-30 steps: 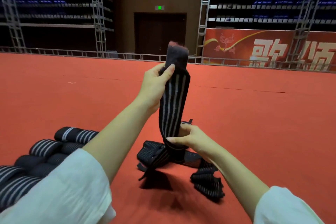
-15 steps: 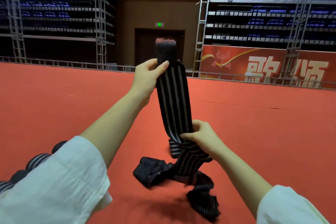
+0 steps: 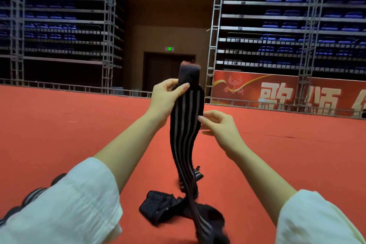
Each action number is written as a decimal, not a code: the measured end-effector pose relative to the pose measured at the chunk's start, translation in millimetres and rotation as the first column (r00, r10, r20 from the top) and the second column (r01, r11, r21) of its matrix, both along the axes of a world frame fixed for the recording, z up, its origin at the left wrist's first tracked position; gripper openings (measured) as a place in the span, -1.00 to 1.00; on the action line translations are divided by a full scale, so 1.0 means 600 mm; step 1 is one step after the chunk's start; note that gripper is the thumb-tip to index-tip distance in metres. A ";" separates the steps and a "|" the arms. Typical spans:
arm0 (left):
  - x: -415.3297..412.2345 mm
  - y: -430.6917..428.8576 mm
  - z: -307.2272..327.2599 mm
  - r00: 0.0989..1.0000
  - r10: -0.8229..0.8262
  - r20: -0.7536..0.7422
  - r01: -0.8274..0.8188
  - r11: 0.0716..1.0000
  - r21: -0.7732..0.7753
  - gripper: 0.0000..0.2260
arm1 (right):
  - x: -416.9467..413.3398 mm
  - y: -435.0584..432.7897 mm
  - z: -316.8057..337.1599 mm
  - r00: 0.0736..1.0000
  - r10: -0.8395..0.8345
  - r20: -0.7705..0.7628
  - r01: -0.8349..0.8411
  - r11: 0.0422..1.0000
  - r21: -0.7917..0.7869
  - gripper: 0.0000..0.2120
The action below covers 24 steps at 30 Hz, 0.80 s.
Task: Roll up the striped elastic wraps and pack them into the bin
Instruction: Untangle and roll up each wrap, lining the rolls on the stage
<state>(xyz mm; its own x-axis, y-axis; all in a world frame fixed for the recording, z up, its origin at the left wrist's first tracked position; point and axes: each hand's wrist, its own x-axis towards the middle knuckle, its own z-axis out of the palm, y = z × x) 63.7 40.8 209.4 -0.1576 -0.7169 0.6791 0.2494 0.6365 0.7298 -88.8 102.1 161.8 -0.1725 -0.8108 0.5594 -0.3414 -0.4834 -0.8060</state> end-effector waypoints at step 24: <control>0.272 0.144 -0.057 0.974 0.179 0.138 -0.176 0.984 -0.037 -0.63 | 0.238 0.152 -0.025 0.920 0.393 -0.011 -0.389 0.913 0.123 -0.93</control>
